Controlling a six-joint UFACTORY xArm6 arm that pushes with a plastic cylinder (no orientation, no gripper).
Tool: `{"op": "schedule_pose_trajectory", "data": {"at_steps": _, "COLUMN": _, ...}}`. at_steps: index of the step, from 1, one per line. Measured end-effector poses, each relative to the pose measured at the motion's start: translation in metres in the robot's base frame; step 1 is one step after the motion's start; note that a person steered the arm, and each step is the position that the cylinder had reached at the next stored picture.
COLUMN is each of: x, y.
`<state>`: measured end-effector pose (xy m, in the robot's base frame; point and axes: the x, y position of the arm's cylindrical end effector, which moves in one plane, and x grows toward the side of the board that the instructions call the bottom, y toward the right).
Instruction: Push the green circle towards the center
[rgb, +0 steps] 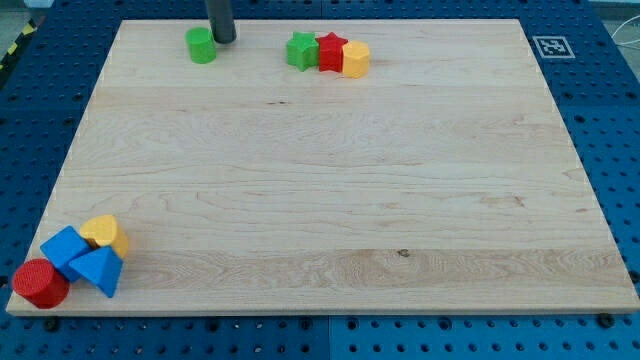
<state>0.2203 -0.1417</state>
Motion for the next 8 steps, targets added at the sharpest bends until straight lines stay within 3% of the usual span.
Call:
{"op": "schedule_pose_trajectory", "data": {"at_steps": 1, "x": -0.023, "y": -0.01}}
{"op": "schedule_pose_trajectory", "data": {"at_steps": 3, "x": -0.028, "y": -0.042}}
{"op": "schedule_pose_trajectory", "data": {"at_steps": 5, "x": 0.001, "y": -0.056}}
{"op": "schedule_pose_trajectory", "data": {"at_steps": 8, "x": 0.072, "y": -0.001}}
